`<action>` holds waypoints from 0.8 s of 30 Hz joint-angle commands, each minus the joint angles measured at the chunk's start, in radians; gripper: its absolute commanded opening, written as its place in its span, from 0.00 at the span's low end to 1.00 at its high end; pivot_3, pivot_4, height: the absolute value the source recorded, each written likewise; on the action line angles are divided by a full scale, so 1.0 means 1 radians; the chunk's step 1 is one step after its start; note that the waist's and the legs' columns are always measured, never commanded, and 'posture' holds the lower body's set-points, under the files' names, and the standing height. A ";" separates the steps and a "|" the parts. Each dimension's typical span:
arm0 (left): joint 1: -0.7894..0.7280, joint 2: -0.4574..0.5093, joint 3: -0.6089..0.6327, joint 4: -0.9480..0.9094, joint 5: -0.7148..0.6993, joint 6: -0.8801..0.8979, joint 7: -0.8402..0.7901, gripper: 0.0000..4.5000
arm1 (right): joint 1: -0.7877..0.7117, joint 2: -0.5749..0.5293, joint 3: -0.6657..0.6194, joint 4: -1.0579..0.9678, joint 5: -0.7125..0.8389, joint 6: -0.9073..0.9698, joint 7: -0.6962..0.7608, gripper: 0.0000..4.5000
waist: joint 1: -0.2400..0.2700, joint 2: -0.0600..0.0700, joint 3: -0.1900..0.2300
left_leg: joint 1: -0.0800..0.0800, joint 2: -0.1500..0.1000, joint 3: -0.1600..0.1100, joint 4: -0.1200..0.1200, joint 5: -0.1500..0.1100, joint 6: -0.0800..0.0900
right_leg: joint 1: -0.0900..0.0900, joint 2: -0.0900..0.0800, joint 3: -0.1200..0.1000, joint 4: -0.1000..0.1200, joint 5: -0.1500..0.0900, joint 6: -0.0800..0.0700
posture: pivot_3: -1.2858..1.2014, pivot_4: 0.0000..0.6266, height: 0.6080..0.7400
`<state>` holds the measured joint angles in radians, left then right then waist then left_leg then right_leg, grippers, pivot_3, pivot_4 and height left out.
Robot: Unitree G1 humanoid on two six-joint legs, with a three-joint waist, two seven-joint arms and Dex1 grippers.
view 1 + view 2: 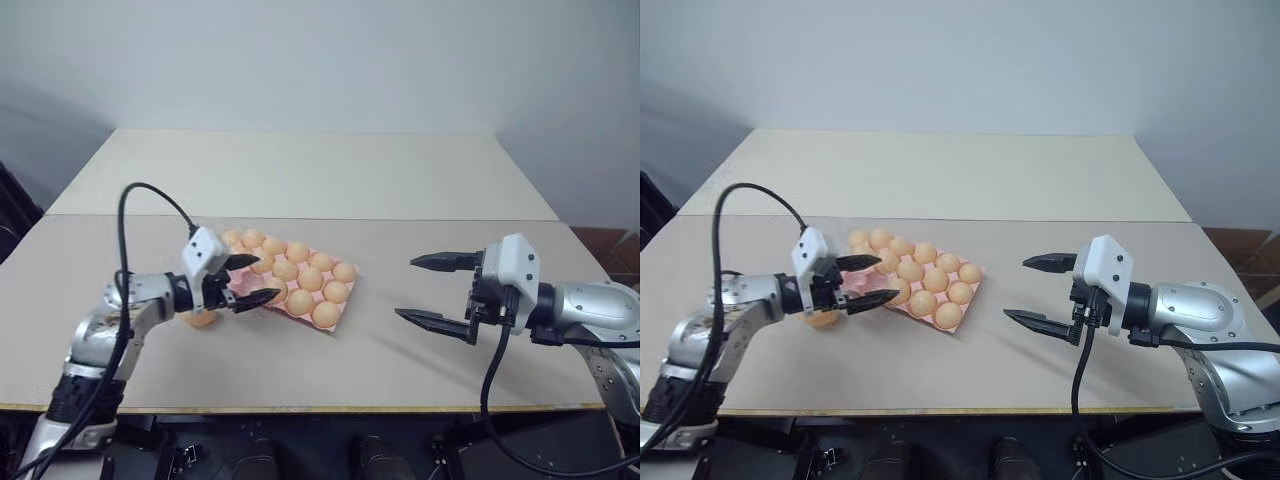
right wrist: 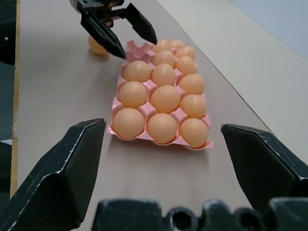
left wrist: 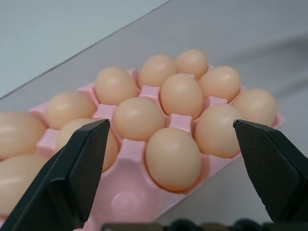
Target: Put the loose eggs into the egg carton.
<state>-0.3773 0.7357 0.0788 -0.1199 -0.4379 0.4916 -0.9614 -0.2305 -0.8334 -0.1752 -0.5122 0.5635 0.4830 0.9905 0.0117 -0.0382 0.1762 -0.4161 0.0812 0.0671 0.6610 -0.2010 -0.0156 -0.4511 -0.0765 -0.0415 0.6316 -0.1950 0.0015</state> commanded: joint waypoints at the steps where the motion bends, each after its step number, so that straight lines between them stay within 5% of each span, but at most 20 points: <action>1: 0.038 0.064 0.119 -0.056 -0.046 -0.036 -0.043 0.99 | -0.016 -0.006 -0.024 -0.006 0.015 -0.029 0.006 1.00 | -0.002 0.000 0.000 | 0.000 0.000 0.000 0.000 0.000 0.000 | 0.000 0.000 0.000 0.000 0.000 0.000 | 0.52 0.24 1.00; 8: 0.290 0.205 0.410 -0.162 -0.139 -0.006 -0.153 0.99 | -0.001 -0.020 -0.040 0.019 0.024 -0.051 0.056 1.00 | -0.007 0.000 0.000 | 0.000 0.001 0.001 0.000 0.000 0.000 | -0.001 0.000 0.000 0.000 0.000 0.000 | 0.52 0.24 1.00; 14: 0.501 0.213 0.628 -0.240 -0.201 0.041 -0.177 0.99 | 0.002 -0.030 -0.050 0.062 0.024 -0.074 0.092 1.00 | 0.003 0.000 0.000 | 0.000 0.001 0.002 0.000 0.000 0.000 | -0.002 -0.001 0.000 -0.001 -0.004 -0.006 | 0.52 0.24 1.00; 24: 0.586 0.188 0.690 -0.304 -0.239 0.070 -0.122 0.99 | 0.004 -0.047 -0.061 0.083 0.025 -0.087 0.117 1.00 | 0.001 0.000 0.000 | 0.000 0.001 0.003 0.000 0.000 0.000 | -0.002 -0.001 0.001 -0.001 -0.004 -0.006 | 0.52 0.24 1.00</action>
<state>0.2044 0.9289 0.7388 -0.3896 -0.6617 0.5562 -1.0975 -0.2210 -0.8650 -0.1934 -0.4209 0.5724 0.4185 1.1034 0.0124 -0.0382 0.1762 -0.4158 0.0828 0.0699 0.6607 -0.2013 -0.0159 -0.4532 -0.0770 -0.0409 0.6310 -0.1990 -0.0049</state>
